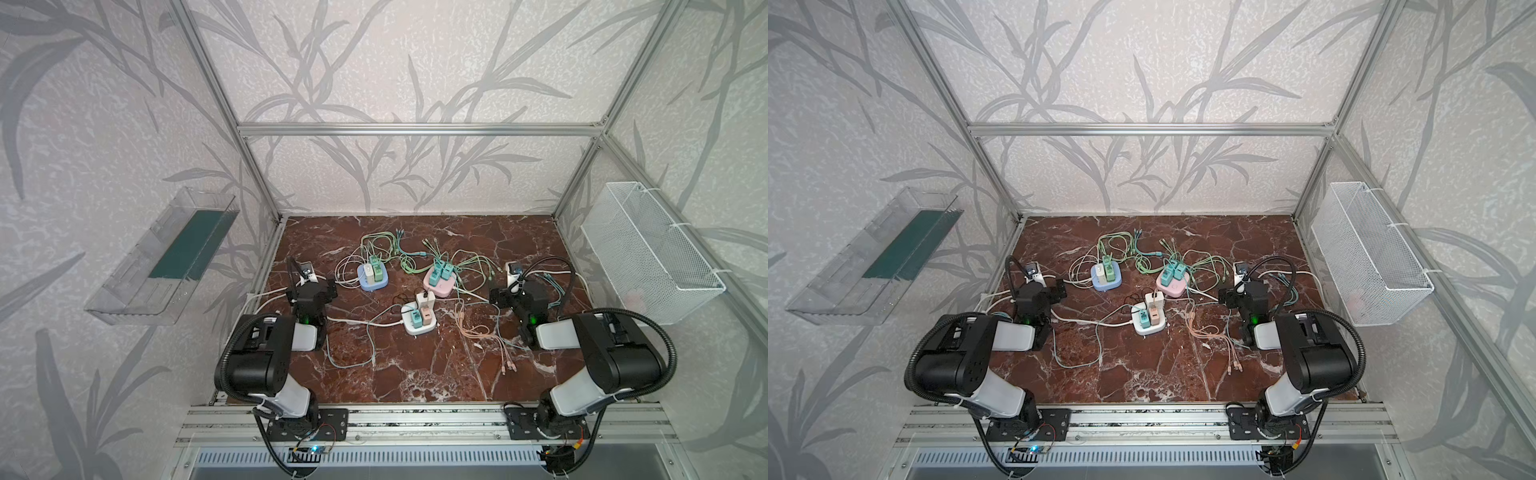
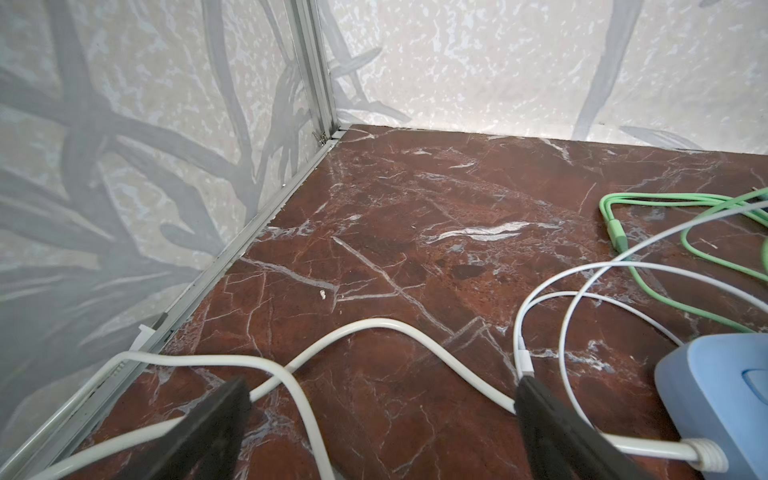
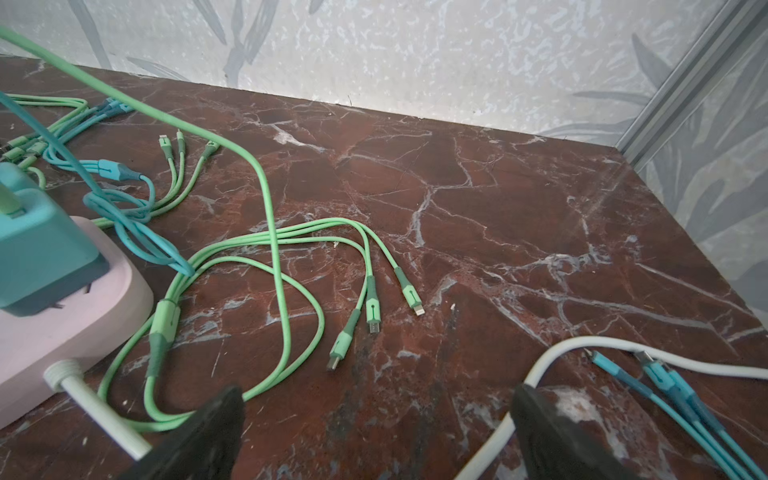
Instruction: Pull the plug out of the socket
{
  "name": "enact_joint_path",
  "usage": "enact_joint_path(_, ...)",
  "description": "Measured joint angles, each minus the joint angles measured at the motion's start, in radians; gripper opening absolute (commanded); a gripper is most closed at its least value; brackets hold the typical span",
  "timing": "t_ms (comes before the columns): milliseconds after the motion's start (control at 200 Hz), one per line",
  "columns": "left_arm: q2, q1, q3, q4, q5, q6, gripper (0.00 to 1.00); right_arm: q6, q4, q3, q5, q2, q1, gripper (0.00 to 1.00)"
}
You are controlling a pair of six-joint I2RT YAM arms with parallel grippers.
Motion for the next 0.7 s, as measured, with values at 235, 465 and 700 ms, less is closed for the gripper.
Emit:
enact_joint_path(235, 0.000, 0.000, 0.000, 0.000, 0.000, 0.000, 0.99, 0.000, 0.000, 0.000, 0.000, 0.000, 0.000, 0.99)
enact_joint_path(465, 0.000, 0.000, 0.000, 0.000, 0.000, 0.000, 0.99, 0.003, -0.001, 0.000, -0.021, 0.000, -0.012, 0.99)
enact_joint_path(700, 0.000, 0.000, 0.000, 0.000, 0.001, 0.000, 0.99, 0.004, -0.001, 0.000, -0.029, 0.000, -0.016, 0.99)
